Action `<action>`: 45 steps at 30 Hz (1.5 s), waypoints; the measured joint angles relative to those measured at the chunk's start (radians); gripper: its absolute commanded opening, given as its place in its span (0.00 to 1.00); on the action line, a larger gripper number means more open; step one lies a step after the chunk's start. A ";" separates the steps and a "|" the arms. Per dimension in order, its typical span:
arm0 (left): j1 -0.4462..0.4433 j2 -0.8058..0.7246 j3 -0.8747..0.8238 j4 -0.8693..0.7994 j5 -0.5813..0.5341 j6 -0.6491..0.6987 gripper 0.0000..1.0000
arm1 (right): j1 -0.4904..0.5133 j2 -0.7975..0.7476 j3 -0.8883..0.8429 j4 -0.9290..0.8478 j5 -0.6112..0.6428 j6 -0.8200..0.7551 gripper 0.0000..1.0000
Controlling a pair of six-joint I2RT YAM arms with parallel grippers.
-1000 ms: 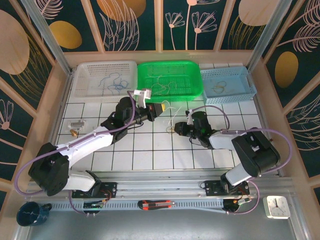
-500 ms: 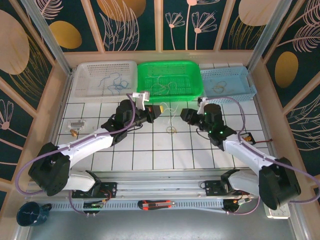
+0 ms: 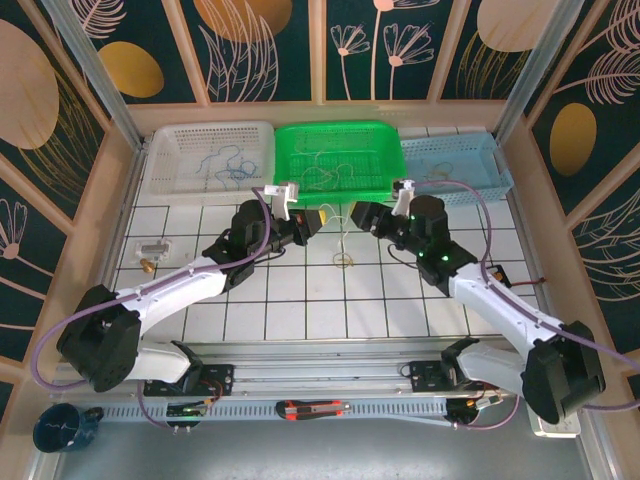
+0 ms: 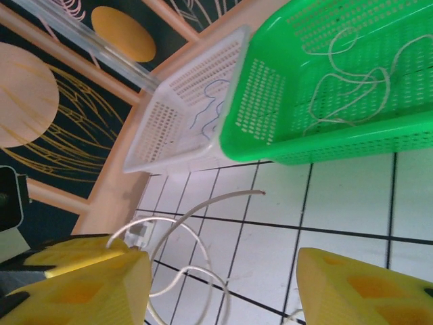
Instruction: Untangle the cables
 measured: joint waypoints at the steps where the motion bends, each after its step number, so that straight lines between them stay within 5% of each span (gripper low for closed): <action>1: 0.000 0.000 0.000 0.000 0.000 0.000 0.00 | 0.006 0.019 0.012 0.009 -0.003 0.004 0.57; 11: 0.000 0.000 0.000 0.019 0.001 0.000 0.00 | 0.032 0.151 0.093 0.069 -0.024 0.023 0.55; 28: 0.000 0.000 -0.003 0.022 0.000 0.000 0.00 | 0.082 0.062 0.078 0.076 -0.003 0.016 0.57; 32: 0.000 0.000 -0.003 0.022 0.001 0.000 0.00 | 0.082 0.063 0.078 0.072 0.005 0.013 0.45; 37: 0.000 0.000 -0.003 0.022 0.006 0.000 0.00 | 0.082 0.085 0.078 0.071 0.005 -0.002 0.00; 42: 0.000 0.000 -0.017 0.037 0.018 0.001 0.00 | 0.073 0.110 0.130 0.019 0.002 -0.039 0.00; 45: 0.000 0.000 -0.045 0.054 0.027 0.003 0.09 | 0.055 0.111 0.215 -0.016 -0.004 -0.070 0.00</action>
